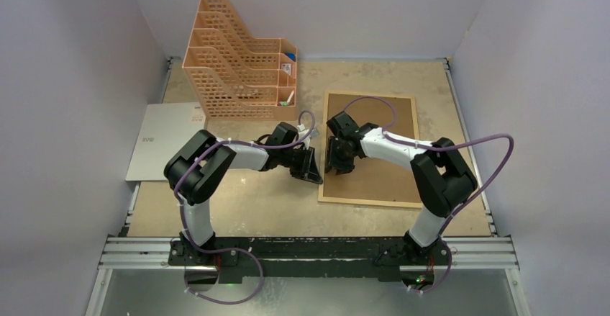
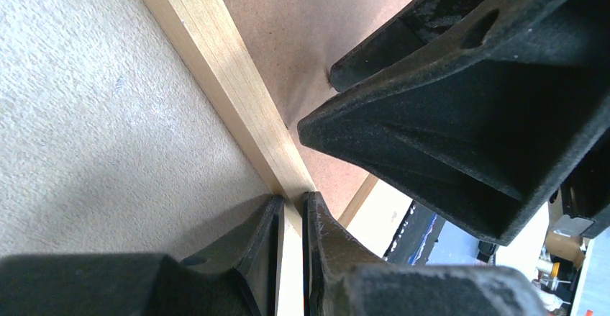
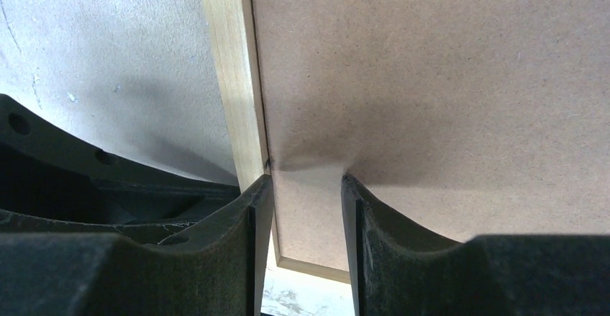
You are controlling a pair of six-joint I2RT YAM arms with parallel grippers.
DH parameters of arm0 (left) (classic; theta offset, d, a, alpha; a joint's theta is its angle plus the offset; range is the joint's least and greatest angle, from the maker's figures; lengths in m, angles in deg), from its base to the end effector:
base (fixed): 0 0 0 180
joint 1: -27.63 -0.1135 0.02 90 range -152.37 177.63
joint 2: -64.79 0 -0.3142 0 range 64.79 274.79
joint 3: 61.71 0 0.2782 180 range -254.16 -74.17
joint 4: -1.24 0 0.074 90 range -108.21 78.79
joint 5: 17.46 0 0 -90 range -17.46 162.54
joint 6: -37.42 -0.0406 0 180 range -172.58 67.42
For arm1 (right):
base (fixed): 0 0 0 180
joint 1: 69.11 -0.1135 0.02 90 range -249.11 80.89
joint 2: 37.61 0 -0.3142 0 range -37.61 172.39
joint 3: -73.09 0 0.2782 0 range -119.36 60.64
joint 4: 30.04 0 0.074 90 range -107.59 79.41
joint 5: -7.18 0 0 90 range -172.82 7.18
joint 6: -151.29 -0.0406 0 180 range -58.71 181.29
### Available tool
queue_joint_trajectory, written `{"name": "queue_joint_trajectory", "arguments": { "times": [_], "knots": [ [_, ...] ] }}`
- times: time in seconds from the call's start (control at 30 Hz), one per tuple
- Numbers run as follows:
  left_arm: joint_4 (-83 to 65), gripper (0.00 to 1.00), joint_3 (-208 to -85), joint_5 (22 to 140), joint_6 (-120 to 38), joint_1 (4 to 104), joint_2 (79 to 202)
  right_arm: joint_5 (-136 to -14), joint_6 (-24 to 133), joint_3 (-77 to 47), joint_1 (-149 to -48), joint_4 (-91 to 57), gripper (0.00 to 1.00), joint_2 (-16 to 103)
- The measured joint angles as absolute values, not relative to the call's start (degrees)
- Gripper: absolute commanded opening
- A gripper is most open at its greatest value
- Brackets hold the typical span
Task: Put the photo into the frame
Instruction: Adjust the photo frame at the center of the board.
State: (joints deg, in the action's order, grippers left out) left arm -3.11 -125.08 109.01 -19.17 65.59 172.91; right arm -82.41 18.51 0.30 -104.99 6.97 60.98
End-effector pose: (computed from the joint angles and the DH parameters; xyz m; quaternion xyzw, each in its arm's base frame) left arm 0.2888 -0.2559 0.1356 0.1446 0.8849 -0.4317 0.0985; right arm 0.2994 0.2169 0.2012 0.0577 0.9703 0.1517 0.1796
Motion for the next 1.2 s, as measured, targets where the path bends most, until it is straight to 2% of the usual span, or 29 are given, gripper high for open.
{"name": "queue_joint_trajectory", "arguments": {
  "times": [0.23,0.47,0.77,1.2],
  "knots": [
    [-3.11,0.02,-125.08,109.03,-19.17,65.59,172.91,-80.86,18.47,0.30,-104.69,6.55,0.46,61.13],
    [-3.11,0.02,-125.08,109.03,-19.17,65.59,172.91,-80.75,18.49,0.04,-104.49,7.19,0.40,61.52],
    [-3.11,0.02,-125.08,109.03,-19.17,65.59,172.91,-80.58,18.47,-0.95,-104.40,8.08,0.45,62.35],
    [-3.13,0.02,-125.12,109.14,-19.19,65.59,172.97,-80.42,18.16,-2.30,-104.38,9.35,0.44,63.49]
  ]
}}
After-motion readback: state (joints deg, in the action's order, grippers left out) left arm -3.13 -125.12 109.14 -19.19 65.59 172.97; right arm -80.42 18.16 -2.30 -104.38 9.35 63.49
